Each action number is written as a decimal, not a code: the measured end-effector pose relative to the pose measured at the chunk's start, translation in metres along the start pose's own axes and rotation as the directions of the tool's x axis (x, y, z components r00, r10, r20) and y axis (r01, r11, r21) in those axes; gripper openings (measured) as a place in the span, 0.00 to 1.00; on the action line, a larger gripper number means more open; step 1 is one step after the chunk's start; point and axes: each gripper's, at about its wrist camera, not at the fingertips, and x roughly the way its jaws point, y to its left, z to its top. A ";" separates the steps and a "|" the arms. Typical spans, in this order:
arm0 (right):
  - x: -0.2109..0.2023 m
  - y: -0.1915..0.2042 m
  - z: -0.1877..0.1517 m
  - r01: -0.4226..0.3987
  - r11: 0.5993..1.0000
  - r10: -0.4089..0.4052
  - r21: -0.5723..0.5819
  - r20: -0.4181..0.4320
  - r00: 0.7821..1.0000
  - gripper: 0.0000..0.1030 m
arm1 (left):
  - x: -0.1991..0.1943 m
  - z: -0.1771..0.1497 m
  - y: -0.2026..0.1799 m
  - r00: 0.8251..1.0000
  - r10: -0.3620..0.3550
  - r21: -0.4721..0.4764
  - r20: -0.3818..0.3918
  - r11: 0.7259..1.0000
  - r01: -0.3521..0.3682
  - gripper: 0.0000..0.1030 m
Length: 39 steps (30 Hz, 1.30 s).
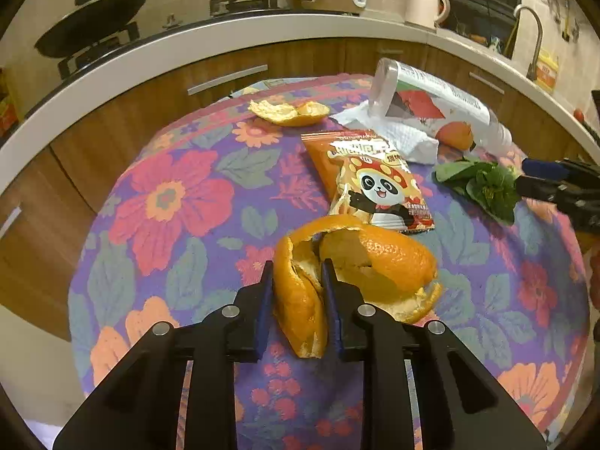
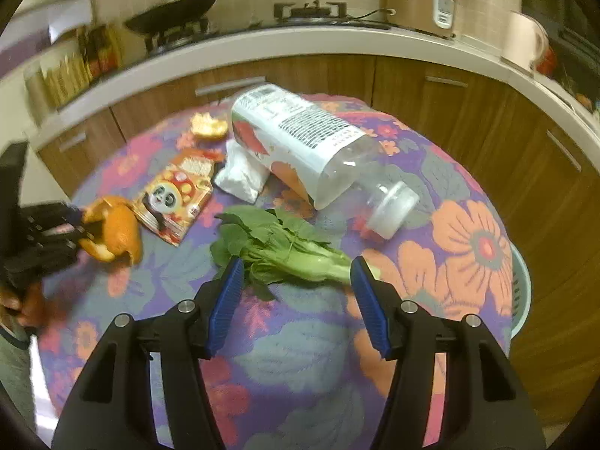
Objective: Collect trash
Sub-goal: 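Hold the orange peel with the left tool while the right tool grasps the green bok choy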
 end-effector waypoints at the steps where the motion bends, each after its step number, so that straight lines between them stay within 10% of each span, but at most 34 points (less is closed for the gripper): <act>1: 0.002 0.000 0.000 0.001 1.000 -0.001 -0.014 -0.006 1.000 0.55 | -0.001 -0.001 0.003 1.000 -0.010 -0.015 0.007 1.000 0.010 0.21; 13: 0.004 -0.004 0.001 -0.092 0.996 0.092 0.005 -0.100 0.991 0.62 | -0.007 -0.003 0.004 0.997 -0.076 -0.038 0.029 0.996 0.077 0.20; 16: -0.010 0.009 -0.004 -0.259 0.966 0.258 0.003 -0.103 0.961 0.60 | -0.004 -0.004 0.005 0.996 -0.084 -0.045 0.022 0.995 0.084 0.20; 23: -0.005 0.000 0.002 -0.081 0.985 0.070 -0.152 -0.075 0.995 0.60 | -0.005 -0.003 0.005 0.996 -0.086 -0.046 0.017 0.995 0.086 0.20; 33: 0.043 -0.007 0.011 -0.164 0.958 0.126 -0.237 -0.165 0.978 0.60 | 0.000 0.000 0.004 0.993 -0.114 -0.079 0.002 0.990 0.114 0.20; 35: 0.039 -0.011 0.011 -0.180 0.962 0.150 -0.206 -0.152 0.977 0.37 | -0.001 0.000 0.001 0.993 -0.116 -0.081 0.002 0.990 0.116 0.19; 39: 0.027 -0.006 0.002 -0.189 0.959 0.166 -0.210 -0.123 0.979 0.28 | -0.008 -0.004 -0.005 0.991 -0.129 -0.086 0.027 0.988 0.131 0.16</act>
